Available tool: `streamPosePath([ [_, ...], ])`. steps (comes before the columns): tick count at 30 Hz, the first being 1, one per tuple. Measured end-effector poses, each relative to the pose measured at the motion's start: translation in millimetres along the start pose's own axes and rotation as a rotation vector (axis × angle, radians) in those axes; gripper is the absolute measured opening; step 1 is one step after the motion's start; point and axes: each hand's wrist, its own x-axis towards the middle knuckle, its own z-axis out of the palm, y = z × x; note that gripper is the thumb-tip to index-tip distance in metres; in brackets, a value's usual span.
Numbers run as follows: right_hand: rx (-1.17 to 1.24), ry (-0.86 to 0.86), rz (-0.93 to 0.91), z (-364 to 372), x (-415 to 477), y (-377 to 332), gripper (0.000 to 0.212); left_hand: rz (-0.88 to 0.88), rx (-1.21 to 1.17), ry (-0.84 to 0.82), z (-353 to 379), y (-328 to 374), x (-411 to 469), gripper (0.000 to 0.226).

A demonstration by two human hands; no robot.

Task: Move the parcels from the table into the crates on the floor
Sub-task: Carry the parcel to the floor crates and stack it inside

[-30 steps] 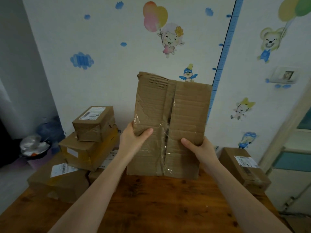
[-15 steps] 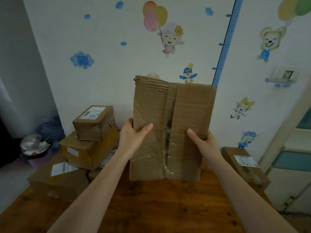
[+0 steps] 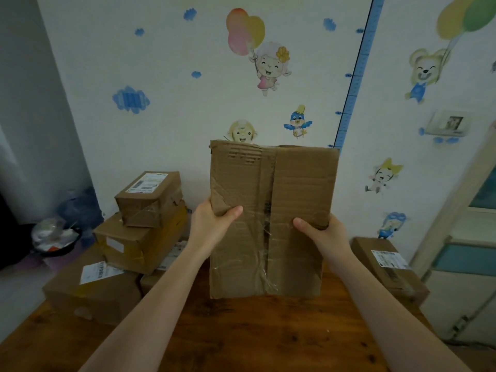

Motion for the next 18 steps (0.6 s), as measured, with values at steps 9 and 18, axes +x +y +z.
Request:
streamPosePath([
  [9,0.064,-0.018,-0.025,-3.3,2.7,-11.7,0.030,-0.012,-0.047,-0.015,1.4,4.9,-2.5,0.039],
  [18,0.010,0.058,-0.045,-7.6,4.6,-12.3,0.044,0.163,0.035,0.089,2.6,11.6,-3.1,0.038],
])
